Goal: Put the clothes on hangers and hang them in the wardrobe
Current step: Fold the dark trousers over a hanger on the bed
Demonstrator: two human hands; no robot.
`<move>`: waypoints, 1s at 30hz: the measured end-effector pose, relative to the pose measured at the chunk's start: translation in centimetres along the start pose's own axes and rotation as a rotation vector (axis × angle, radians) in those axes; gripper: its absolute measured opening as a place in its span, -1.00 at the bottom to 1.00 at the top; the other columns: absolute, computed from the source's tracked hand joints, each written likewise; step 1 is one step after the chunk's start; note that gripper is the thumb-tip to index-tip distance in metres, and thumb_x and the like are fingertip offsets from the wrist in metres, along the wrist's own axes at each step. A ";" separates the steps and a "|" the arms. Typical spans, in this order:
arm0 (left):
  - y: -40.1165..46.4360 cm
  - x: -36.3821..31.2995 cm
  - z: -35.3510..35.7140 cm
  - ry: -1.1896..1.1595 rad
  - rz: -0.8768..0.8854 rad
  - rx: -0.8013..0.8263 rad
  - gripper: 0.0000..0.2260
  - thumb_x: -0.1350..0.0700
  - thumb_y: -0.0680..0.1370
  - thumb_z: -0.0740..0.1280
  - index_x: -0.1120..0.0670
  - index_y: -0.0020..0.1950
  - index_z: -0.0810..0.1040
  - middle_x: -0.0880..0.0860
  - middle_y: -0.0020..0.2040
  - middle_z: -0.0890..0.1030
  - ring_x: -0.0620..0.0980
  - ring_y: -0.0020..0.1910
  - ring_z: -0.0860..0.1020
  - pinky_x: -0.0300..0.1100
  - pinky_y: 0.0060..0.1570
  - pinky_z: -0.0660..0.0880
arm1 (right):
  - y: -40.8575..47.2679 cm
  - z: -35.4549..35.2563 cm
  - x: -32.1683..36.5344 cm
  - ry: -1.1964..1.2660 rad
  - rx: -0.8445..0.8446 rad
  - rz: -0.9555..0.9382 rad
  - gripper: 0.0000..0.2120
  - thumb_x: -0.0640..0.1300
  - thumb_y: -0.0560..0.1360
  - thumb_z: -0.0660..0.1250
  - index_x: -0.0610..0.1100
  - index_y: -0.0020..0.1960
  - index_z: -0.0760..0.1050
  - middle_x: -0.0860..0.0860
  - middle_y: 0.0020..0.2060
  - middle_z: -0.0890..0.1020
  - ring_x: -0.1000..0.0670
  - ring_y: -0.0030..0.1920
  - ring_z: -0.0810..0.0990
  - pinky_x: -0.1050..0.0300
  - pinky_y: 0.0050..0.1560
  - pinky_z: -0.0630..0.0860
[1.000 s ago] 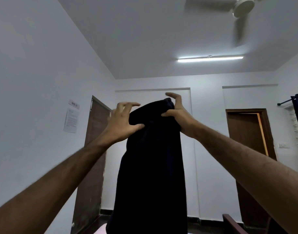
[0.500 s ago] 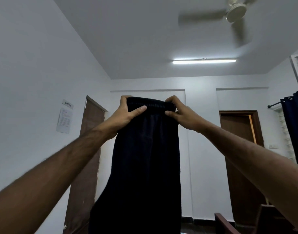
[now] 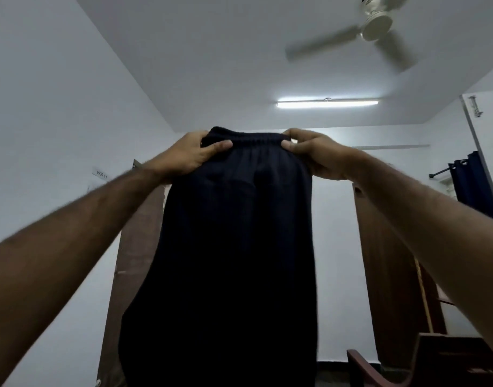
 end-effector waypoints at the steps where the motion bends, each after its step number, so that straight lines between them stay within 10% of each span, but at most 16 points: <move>1: 0.2 -0.4 0.1 -0.056 -0.017 0.035 -0.72 -0.10 0.58 0.37 0.08 0.10 0.63 -0.07 -0.06 0.70 -0.22 -0.13 0.66 -0.37 -0.13 0.55 | 0.0 -0.3 0.2 0.054 0.003 -0.016 -0.87 -0.15 0.69 0.23 -0.18 0.19 0.43 -0.08 -0.07 0.59 -0.01 -0.18 0.60 0.17 -0.26 0.59; 9: 0.7 3.1 3.0 -0.147 -0.046 0.064 -0.74 0.04 0.62 0.36 0.10 0.27 0.57 -0.04 0.10 0.67 -0.22 -0.01 0.65 -0.36 -0.08 0.56 | 0.1 -0.5 -5.3 0.015 -0.064 0.064 -0.91 -0.13 0.69 0.23 -0.10 0.17 0.46 0.02 -0.16 0.65 0.06 -0.29 0.64 0.16 -0.35 0.60; 19: -4.2 24.2 18.1 0.208 -0.253 0.161 -0.64 0.07 0.58 0.42 0.10 0.35 0.45 -0.01 0.17 0.54 -0.05 0.13 0.51 -0.34 -0.04 0.41 | -0.3 3.7 -31.0 -0.264 -0.025 0.382 -0.74 -0.15 0.68 0.25 -0.14 0.36 0.39 -0.13 0.11 0.60 -0.11 0.01 0.65 -0.13 -0.08 0.71; 24: -8.3 33.7 27.1 0.368 -0.392 0.300 -0.64 0.05 0.49 0.49 0.03 0.24 0.50 0.07 0.18 0.61 0.11 0.18 0.56 0.09 0.16 0.53 | -2.6 6.1 -44.3 -0.369 -0.137 0.449 -0.69 -0.28 0.61 0.28 -0.14 0.34 0.40 -0.10 0.14 0.53 -0.05 0.00 0.59 -0.08 -0.03 0.69; 30: -15.5 41.6 35.3 0.402 -0.496 0.412 -0.59 0.05 0.43 0.54 0.03 0.23 0.52 0.10 0.19 0.62 0.14 0.20 0.55 0.03 0.15 0.51 | -7.5 9.7 -55.9 -0.532 -0.129 0.501 -0.66 -0.33 0.51 0.37 -0.17 0.26 0.47 -0.03 0.07 0.54 0.00 -0.03 0.51 0.27 -0.10 0.52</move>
Point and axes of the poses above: each hand's wrist, its own y-axis towards the middle knuckle, its own z-axis out of the palm, x = y × z, the point moved 6 cm from there along y, towards the middle knuckle
